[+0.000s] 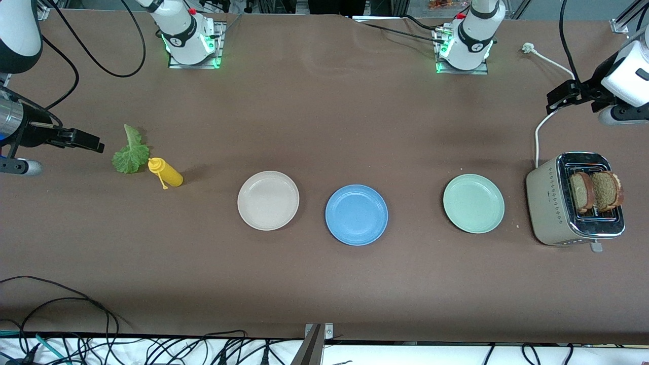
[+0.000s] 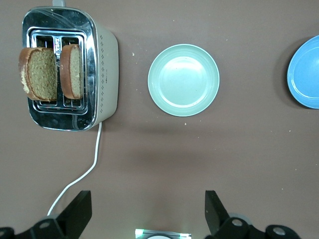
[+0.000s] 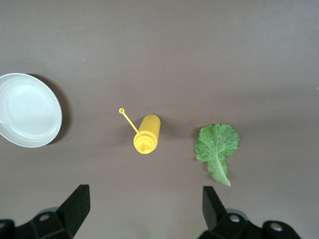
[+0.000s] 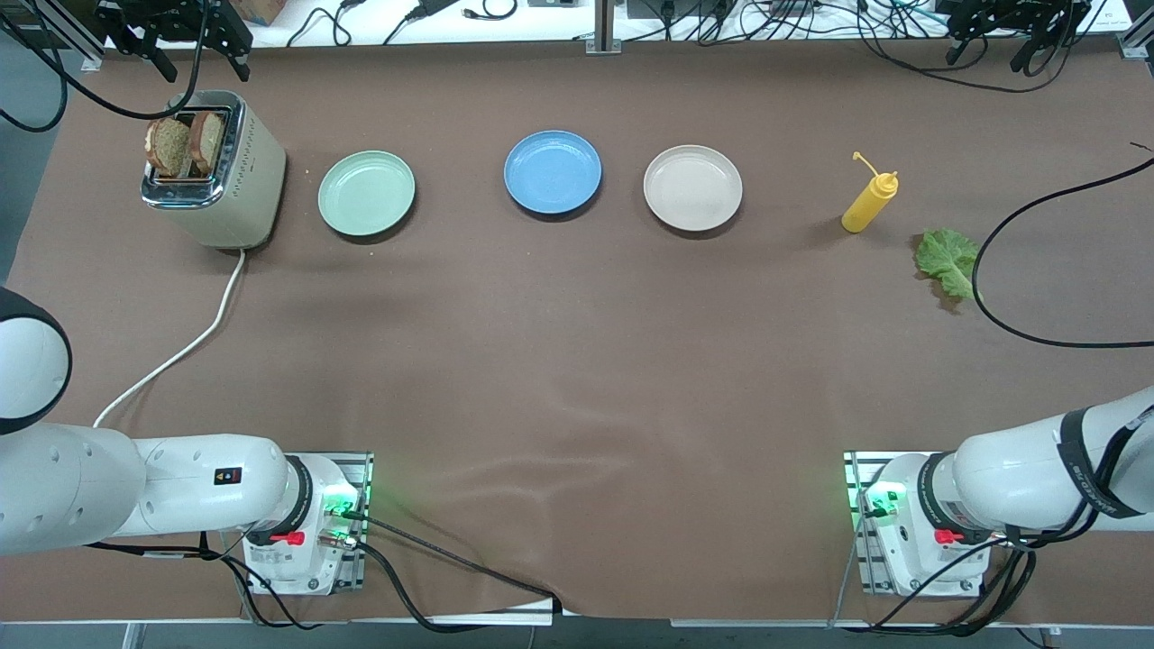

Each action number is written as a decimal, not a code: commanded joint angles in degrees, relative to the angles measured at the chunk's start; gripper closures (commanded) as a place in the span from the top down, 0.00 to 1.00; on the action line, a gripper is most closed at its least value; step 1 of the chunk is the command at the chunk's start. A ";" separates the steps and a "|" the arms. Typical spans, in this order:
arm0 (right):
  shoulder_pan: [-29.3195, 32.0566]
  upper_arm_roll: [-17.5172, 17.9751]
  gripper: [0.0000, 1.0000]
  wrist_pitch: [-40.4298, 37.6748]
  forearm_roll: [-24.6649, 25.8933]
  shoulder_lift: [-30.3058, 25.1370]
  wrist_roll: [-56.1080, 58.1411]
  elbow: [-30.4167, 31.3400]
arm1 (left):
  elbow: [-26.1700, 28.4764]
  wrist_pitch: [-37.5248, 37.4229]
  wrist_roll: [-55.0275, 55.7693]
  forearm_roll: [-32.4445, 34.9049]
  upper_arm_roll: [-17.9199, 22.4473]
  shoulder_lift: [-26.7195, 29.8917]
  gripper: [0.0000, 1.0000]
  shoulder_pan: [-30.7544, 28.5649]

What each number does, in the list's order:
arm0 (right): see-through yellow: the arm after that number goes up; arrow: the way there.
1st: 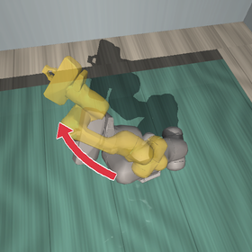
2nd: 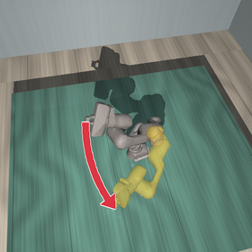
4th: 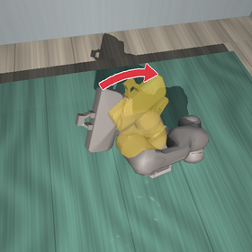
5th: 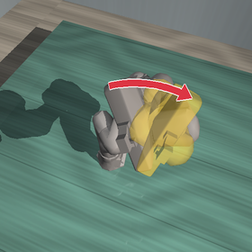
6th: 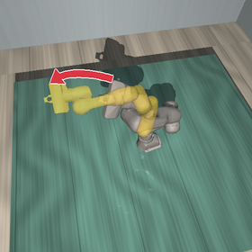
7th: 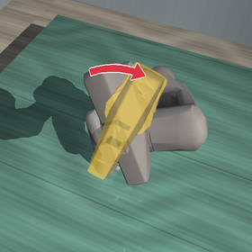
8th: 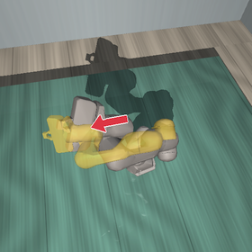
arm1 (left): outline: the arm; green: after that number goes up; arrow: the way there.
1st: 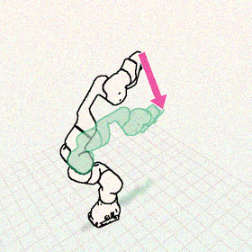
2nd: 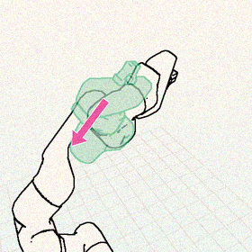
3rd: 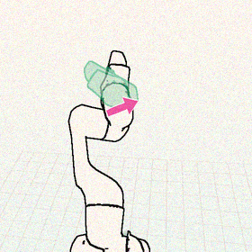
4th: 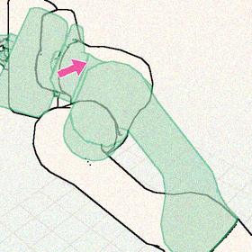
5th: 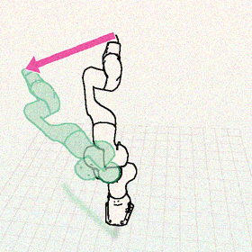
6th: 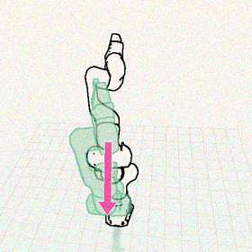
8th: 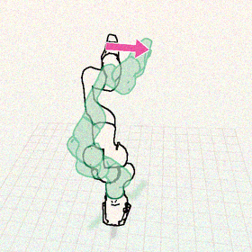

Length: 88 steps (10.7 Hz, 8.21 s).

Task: Make sandwich in blue plate with both arms

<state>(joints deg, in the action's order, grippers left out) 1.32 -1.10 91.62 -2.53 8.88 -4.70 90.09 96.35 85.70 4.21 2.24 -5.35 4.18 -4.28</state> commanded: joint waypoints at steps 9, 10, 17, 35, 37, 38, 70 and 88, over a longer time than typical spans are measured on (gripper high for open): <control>-0.09 -0.04 1.00 -0.48 -0.90 -0.27 0.22 0.00 | -0.47 0.34 -1.04 1.28 -0.02 -0.13 1.00 -0.02; -0.09 -0.04 1.00 -0.48 -0.90 -0.27 0.13 0.00 | -0.47 0.34 -0.96 1.28 -0.02 -0.13 1.00 -0.02; -0.09 -0.04 1.00 -0.48 -0.90 -0.18 -0.05 0.00 | -0.47 0.34 -1.04 1.36 -0.02 -0.13 1.00 -0.11; -0.09 -0.04 1.00 -0.48 -0.98 -0.18 0.04 0.00 | -0.55 0.52 -0.96 1.37 0.34 -0.66 1.00 -1.25; -0.09 -0.04 1.00 -0.48 -0.98 -0.18 0.04 0.00 | -0.55 1.22 -0.96 1.37 0.42 -1.27 1.00 -1.86; -0.09 -0.04 1.00 -0.48 -0.98 -0.18 0.04 0.00 | -0.55 1.48 -0.87 1.45 0.42 -1.27 1.00 -1.96; -0.09 -0.04 1.00 -0.56 -0.98 -0.09 0.04 0.09 | -3.37 7.73 -4.38 0.14 0.16 -14.18 1.00 -16.37; -0.09 -0.04 1.00 -0.48 -0.98 -0.09 0.04 0.00 | -3.19 21.61 -19.94 0.66 -0.19 -27.11 0.00 -16.02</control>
<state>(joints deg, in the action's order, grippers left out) 1.27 -1.06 91.57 -2.55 9.23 -4.68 90.09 94.18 107.83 -14.12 3.61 -5.31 -22.24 -19.99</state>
